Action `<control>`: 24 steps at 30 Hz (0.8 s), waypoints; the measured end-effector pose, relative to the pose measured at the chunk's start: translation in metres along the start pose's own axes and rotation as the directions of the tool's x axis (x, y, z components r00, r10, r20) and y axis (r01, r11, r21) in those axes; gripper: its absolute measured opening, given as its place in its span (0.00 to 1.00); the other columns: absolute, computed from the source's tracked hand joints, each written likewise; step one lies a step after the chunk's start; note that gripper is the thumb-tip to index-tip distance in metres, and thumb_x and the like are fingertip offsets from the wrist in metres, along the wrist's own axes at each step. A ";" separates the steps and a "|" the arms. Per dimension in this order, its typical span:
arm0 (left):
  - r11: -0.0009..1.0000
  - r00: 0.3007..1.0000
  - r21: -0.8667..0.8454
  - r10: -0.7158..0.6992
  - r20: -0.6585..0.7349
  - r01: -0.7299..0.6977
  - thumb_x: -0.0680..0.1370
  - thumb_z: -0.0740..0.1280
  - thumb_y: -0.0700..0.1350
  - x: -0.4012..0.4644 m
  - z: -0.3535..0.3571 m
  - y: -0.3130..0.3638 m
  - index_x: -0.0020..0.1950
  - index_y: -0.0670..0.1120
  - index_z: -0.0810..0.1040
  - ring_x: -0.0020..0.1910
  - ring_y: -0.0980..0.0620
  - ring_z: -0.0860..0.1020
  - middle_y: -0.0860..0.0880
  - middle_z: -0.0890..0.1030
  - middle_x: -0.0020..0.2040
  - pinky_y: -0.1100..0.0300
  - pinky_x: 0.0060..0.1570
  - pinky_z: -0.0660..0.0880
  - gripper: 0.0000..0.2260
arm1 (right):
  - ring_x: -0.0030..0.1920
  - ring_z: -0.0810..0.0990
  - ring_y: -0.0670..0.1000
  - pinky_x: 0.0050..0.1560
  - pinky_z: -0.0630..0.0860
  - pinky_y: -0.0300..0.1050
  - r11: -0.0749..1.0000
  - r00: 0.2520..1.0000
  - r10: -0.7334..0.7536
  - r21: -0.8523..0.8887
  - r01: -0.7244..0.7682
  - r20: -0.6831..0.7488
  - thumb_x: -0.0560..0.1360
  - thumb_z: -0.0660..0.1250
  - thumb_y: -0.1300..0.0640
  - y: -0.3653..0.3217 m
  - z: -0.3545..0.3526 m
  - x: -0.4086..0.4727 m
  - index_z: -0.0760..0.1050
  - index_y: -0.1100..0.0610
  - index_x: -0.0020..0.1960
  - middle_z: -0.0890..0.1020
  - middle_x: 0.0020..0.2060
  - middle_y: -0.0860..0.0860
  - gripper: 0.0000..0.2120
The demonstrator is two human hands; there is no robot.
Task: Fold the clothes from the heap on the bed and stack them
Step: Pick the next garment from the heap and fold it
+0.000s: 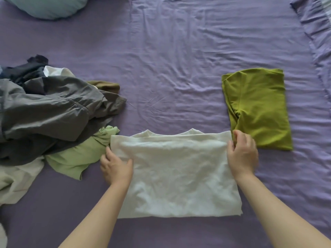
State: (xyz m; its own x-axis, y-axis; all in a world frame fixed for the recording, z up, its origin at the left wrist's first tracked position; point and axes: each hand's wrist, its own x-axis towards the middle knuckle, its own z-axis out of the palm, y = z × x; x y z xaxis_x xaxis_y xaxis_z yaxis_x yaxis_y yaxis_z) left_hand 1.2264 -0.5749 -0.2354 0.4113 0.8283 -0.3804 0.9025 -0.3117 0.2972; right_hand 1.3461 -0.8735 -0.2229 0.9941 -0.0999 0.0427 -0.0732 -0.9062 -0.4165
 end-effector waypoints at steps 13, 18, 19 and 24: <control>0.905 0.897 -0.404 0.059 0.438 0.137 0.75 0.70 0.44 0.006 -0.027 -0.022 0.55 0.47 0.74 0.54 0.45 0.79 0.46 0.80 0.54 0.45 0.57 0.76 0.10 | 0.77 0.44 0.53 0.74 0.46 0.47 0.955 0.712 -0.288 0.142 0.259 0.641 0.78 0.62 0.52 -0.089 0.040 -0.080 0.49 0.49 0.77 0.46 0.77 0.53 0.32; 0.828 0.657 -0.514 0.263 0.707 0.222 0.81 0.60 0.53 -0.010 -0.049 -0.022 0.64 0.61 0.71 0.54 0.57 0.81 0.57 0.80 0.59 0.58 0.50 0.79 0.12 | 0.76 0.50 0.45 0.74 0.49 0.38 0.814 0.676 -0.380 0.575 -0.080 0.631 0.78 0.64 0.56 -0.146 0.044 -0.118 0.52 0.51 0.76 0.54 0.75 0.44 0.31; 0.817 0.626 -0.507 0.250 0.739 0.273 0.81 0.58 0.57 -0.013 -0.053 -0.021 0.61 0.64 0.74 0.50 0.58 0.82 0.58 0.82 0.56 0.61 0.44 0.80 0.10 | 0.76 0.51 0.44 0.74 0.51 0.39 0.779 0.666 -0.379 0.609 -0.145 0.643 0.79 0.63 0.55 -0.156 0.045 -0.122 0.52 0.50 0.76 0.55 0.74 0.42 0.31; 0.722 0.544 -0.560 0.302 0.783 0.407 0.77 0.52 0.67 -0.028 -0.051 -0.016 0.60 0.65 0.75 0.54 0.48 0.80 0.57 0.78 0.62 0.47 0.44 0.80 0.18 | 0.68 0.70 0.47 0.64 0.71 0.47 0.823 0.724 -0.311 0.556 -0.119 0.615 0.79 0.61 0.54 -0.178 0.044 -0.117 0.51 0.36 0.74 0.65 0.73 0.48 0.30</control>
State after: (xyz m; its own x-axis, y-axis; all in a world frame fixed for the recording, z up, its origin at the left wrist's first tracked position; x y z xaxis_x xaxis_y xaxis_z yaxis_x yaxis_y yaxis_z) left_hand 1.1940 -0.5693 -0.1845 0.5958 -0.0082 -0.8031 0.7470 0.3728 0.5504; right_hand 1.2465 -0.6827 -0.1941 0.7923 0.4622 -0.3983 -0.1339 -0.5052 -0.8526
